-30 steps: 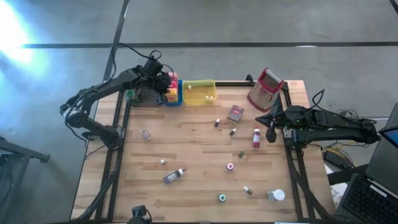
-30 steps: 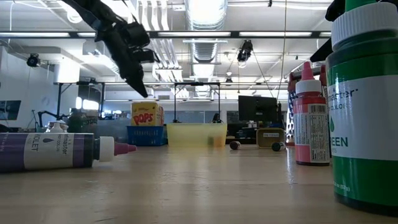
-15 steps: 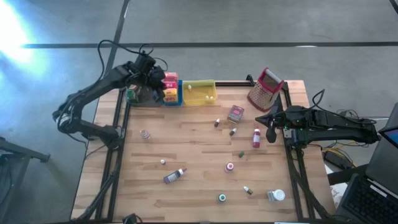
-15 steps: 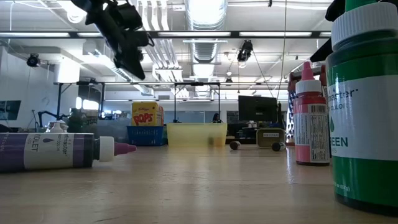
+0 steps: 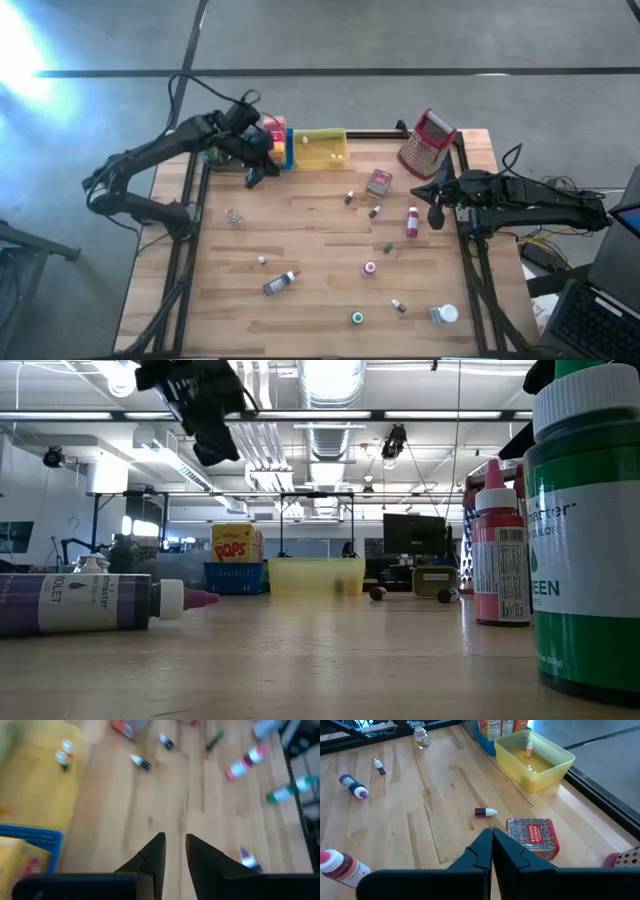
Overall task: Pick & Place Kitchen Items
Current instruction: Put the left small violet food coloring bottle into the yellow bin
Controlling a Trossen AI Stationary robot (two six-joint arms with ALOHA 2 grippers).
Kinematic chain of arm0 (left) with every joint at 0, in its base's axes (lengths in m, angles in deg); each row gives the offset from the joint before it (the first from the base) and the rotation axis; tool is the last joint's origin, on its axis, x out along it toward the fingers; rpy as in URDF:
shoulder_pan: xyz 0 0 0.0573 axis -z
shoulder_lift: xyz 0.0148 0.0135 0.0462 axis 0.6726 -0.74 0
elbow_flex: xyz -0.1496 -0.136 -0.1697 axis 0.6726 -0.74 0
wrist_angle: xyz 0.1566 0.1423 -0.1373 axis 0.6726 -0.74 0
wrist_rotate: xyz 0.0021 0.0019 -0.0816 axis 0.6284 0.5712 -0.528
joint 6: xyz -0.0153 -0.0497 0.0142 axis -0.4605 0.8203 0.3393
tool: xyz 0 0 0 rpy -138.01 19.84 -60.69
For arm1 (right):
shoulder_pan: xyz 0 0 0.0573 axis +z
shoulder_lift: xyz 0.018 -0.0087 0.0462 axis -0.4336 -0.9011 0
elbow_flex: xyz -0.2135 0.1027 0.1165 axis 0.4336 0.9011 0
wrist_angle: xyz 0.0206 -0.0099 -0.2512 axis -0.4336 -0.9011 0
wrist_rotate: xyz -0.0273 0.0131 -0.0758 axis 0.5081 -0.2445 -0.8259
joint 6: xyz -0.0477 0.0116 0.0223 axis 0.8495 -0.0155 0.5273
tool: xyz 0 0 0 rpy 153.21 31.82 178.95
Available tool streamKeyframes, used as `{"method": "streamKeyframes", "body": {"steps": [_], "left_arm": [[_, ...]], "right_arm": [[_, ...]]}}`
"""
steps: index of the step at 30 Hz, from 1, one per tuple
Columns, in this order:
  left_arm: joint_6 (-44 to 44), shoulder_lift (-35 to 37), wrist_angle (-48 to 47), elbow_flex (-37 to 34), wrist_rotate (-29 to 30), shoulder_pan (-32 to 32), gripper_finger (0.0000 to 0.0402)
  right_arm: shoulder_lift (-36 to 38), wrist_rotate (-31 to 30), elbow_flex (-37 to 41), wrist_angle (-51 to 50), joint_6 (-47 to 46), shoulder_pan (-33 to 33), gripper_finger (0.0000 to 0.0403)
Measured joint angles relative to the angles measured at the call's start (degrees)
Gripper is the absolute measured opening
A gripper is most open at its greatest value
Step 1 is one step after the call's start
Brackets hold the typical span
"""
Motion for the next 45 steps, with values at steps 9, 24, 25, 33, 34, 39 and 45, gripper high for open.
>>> {"method": "streamKeyframes", "body": {"steps": [9,24,25,33,34,39,45], "left_arm": [[5.6,3.9,-7.7,-0.1,20.5,22.7,0.008],[26.7,4.5,-8.0,-3.1,29.0,57.7,0.008],[26.8,4.3,-7.9,-3.5,29.0,59.2,0.008],[27.0,2.3,-2.8,-7.7,29.1,63.7,0.008],[27.0,1.9,-1.7,-8.3,29.4,63.7,0.008],[27.2,0.2,0.4,-10.2,29.9,63.6,0.008],[32.2,-2.4,0.3,-10.4,34.2,63.2,0.008]], "right_arm": [[0.0,0.0,0.0,0.0,0.0,0.0,0.0008],[0.0,0.0,0.0,0.0,0.0,0.0,0.0008],[0.0,0.0,0.0,0.0,0.0,0.0,0.0008],[0.0,0.0,0.0,0.0,0.0,0.0,0.0008],[0.0,0.0,0.0,0.0,0.0,0.0,0.0008],[0.0,0.0,0.0,0.0,0.0,0.0,0.0008],[0.0,0.0,0.0,0.0,0.0,0.0,0.0008]]}}
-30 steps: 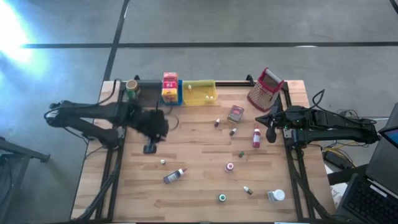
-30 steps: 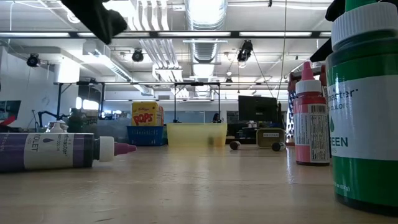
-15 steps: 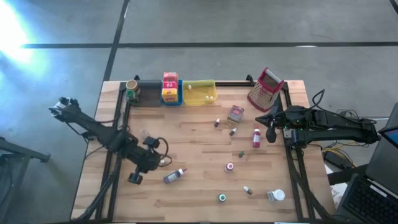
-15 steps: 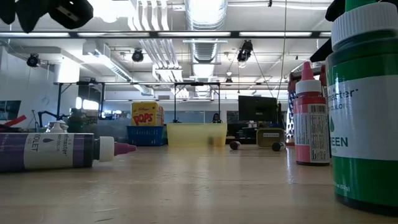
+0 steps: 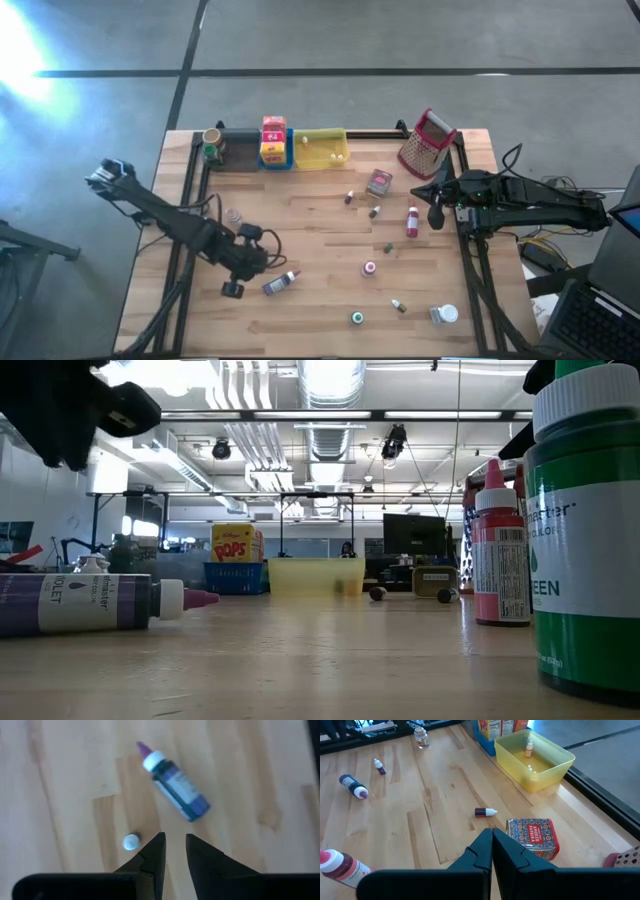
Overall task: Pick & Place Kitchen Items
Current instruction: Put the left small violet food coloring bottle into the yellow bin
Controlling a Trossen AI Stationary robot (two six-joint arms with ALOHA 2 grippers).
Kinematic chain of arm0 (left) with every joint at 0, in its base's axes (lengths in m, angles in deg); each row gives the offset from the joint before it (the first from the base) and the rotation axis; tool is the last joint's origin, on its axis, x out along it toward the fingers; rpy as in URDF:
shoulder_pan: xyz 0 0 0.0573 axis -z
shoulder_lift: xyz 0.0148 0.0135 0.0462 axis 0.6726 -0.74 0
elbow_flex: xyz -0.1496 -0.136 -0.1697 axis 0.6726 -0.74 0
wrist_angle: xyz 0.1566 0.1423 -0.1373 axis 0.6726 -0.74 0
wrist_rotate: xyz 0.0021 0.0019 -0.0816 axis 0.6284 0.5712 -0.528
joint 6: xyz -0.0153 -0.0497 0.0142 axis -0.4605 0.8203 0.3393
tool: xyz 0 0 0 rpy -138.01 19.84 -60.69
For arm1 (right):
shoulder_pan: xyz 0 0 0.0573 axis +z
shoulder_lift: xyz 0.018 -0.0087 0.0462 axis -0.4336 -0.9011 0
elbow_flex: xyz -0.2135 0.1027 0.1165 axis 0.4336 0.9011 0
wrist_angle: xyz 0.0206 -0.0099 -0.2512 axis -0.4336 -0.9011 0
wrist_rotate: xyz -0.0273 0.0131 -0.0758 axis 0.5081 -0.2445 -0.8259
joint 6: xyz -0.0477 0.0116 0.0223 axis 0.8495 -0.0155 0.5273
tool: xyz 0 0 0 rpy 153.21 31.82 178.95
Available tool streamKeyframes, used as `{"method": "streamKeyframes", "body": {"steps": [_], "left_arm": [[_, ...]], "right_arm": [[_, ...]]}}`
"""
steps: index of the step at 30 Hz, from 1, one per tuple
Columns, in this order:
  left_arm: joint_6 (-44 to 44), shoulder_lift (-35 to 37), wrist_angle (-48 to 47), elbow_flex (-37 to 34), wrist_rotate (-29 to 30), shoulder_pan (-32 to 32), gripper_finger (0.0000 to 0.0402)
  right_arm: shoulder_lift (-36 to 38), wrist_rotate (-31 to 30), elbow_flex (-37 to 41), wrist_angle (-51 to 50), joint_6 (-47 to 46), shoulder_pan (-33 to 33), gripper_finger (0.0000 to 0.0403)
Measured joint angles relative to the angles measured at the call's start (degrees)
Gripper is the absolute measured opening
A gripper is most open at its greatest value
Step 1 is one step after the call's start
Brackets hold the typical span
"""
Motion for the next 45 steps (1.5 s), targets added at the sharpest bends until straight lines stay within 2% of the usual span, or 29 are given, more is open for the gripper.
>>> {"method": "streamKeyframes", "body": {"steps": [9,15,20,27,45], "left_arm": [[-1.1,-3.9,-1.8,0.0,0.2,-2.8,0.009],[-0.9,-4.8,-4.2,0.0,-0.1,-4.7,0.0113],[-1.9,-5.0,-4.1,-1.1,-0.1,-6.0,0.0115],[-1.1,-5.0,-2.2,-4.7,0.0,-7.0,0.0113],[-1.5,-5.0,4.3,-8.4,0.0,-7.0,0.0113]], "right_arm": [[0.0,0.0,0.0,0.0,0.0,0.0,0.0008],[0.0,0.0,0.0,0.0,0.0,0.0,0.0008],[0.0,0.0,0.0,0.0,0.0,0.0,0.0008],[0.0,0.0,0.0,0.0,0.0,0.0,0.0008],[0.0,0.0,0.0,0.0,0.0,-0.1,0.0008]]}}
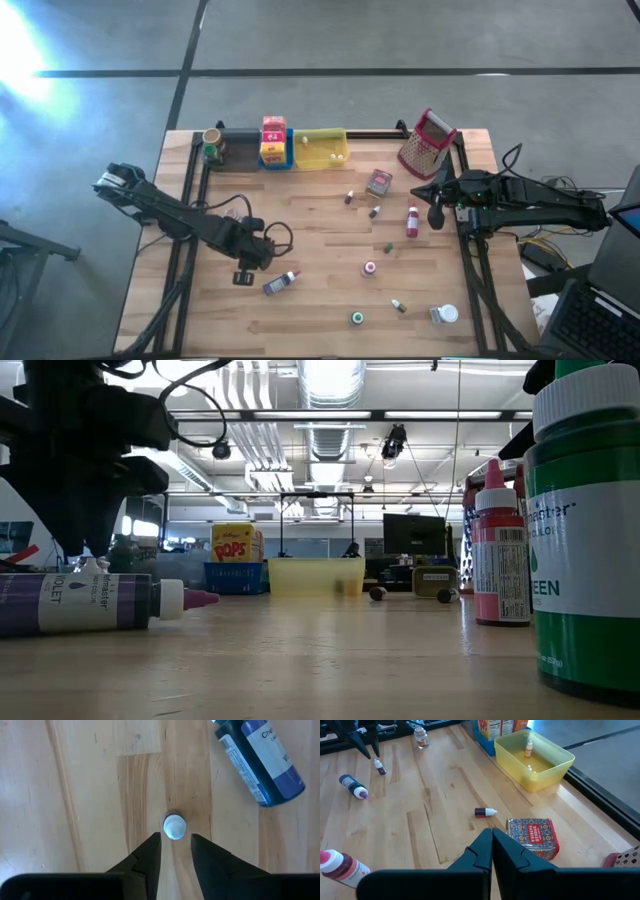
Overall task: Pick & Place Kitchen Items
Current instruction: Put the left small violet food coloring bottle into the yellow bin
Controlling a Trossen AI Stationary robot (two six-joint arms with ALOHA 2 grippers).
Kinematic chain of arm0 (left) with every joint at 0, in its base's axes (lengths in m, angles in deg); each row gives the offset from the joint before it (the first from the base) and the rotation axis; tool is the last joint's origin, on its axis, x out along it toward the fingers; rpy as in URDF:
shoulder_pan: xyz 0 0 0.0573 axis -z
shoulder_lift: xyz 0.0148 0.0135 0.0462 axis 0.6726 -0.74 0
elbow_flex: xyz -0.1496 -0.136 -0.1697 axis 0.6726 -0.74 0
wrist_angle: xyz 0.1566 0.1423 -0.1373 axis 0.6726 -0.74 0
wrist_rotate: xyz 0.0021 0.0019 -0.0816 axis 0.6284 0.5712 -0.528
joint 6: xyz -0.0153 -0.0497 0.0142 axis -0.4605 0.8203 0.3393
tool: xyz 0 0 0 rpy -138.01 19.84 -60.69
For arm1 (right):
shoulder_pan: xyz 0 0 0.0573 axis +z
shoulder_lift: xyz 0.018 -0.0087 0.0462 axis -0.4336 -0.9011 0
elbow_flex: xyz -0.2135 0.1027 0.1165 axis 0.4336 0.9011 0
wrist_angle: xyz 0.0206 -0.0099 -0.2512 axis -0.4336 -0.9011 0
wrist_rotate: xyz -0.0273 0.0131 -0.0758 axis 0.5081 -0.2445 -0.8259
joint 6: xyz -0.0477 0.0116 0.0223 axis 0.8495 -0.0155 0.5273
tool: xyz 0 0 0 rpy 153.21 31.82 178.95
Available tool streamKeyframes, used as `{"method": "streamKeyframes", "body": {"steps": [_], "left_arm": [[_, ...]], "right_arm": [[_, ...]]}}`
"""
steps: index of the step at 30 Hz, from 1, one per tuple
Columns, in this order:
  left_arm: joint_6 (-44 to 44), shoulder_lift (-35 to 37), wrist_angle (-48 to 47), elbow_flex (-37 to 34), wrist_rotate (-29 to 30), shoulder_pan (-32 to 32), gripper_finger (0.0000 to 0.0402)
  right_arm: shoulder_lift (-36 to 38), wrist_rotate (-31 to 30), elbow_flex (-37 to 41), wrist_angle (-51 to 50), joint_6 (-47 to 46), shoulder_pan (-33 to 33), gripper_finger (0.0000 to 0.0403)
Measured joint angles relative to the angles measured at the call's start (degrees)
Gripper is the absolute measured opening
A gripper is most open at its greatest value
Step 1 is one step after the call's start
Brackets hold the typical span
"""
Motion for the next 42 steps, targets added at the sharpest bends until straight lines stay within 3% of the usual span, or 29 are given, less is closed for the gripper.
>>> {"method": "streamKeyframes", "body": {"steps": [25,42], "left_arm": [[-2.6,-6.8,3.2,0.0,-0.1,0.0,0.0113],[-4.2,-6.2,3.0,0.3,-0.3,0.0,0.0113]], "right_arm": [[0.1,0.0,0.0,0.0,0.0,0.0,0.0008],[0.0,0.0,0.0,0.0,0.0,0.1,0.0008]]}}
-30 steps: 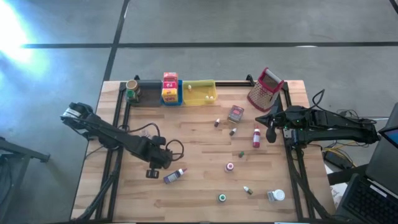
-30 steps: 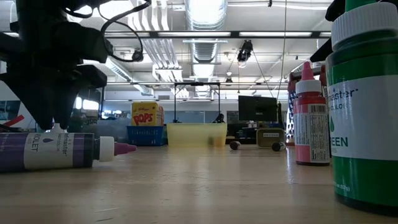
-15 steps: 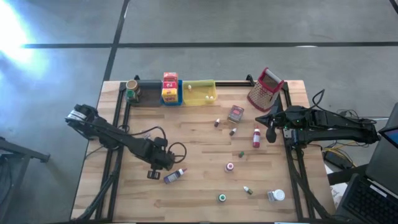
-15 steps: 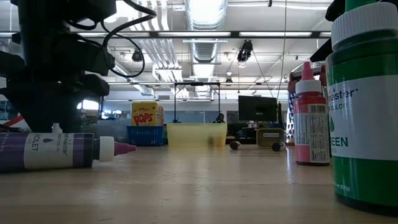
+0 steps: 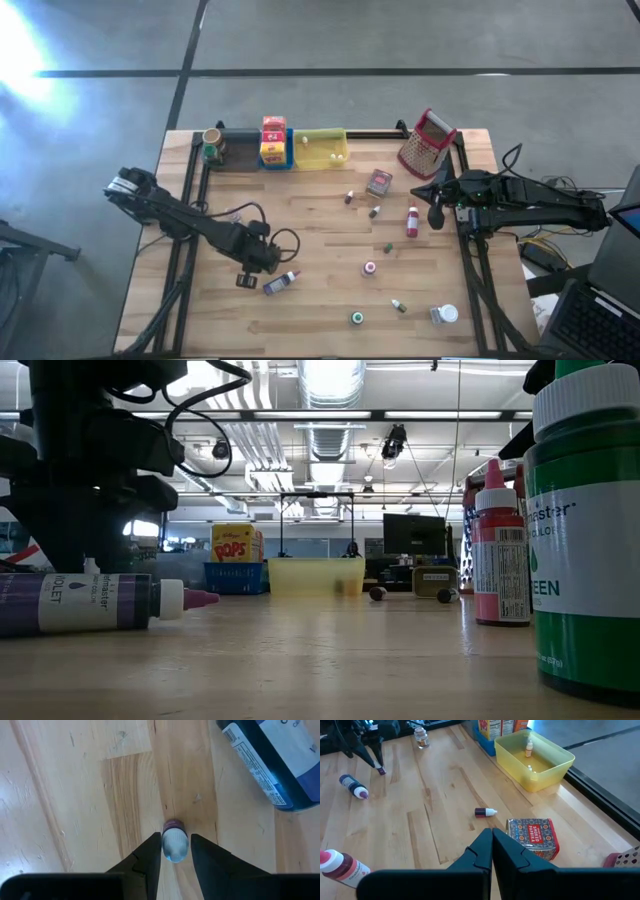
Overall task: Pick & Place Kitchen Items
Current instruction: Put the left small violet food coloring bottle into the yellow bin
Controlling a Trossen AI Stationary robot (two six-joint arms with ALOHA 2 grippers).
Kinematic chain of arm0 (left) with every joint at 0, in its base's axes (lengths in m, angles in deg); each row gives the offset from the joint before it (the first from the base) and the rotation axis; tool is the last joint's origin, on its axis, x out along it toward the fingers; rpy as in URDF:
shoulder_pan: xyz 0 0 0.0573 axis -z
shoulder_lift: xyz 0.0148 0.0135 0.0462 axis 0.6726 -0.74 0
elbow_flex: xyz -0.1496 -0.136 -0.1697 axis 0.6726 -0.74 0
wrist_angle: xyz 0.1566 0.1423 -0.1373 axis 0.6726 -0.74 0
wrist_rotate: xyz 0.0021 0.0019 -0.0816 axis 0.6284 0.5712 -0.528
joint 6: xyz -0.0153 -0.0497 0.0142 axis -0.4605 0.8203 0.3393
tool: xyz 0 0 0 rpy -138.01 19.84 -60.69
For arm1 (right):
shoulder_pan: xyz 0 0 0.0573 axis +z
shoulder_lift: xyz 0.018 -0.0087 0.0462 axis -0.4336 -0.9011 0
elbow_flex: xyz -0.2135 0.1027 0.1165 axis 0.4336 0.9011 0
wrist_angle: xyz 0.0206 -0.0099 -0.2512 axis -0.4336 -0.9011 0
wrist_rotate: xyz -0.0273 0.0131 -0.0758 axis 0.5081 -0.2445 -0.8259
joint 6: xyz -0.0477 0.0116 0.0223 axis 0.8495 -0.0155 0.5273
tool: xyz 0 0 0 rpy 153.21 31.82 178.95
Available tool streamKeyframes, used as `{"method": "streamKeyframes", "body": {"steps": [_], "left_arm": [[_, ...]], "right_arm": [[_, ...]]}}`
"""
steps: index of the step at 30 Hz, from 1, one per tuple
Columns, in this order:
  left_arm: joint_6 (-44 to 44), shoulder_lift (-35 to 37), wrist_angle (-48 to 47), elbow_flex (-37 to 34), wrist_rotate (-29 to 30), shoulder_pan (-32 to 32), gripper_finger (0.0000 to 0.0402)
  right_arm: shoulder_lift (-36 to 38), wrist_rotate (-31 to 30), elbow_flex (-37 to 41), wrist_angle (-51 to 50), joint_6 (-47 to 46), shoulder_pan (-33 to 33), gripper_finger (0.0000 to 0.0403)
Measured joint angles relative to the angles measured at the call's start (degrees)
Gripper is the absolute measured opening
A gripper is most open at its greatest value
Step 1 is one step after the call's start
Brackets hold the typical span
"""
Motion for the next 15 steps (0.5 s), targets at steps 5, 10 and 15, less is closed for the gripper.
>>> {"method": "streamKeyframes", "body": {"steps": [5,10,15], "left_arm": [[-0.2,0.3,0.0,0.0,0.0,0.0,0.0113],[-0.3,0.3,0.0,0.0,0.0,0.0,0.011],[-0.6,0.3,0.0,-0.1,0.0,0.0,0.0091]], "right_arm": [[0.0,0.0,0.0,0.0,0.0,0.0,0.0008],[0.0,0.0,0.0,0.0,0.0,0.0,0.0008],[0.0,0.0,0.0,0.0,0.0,0.0,0.0008]]}}
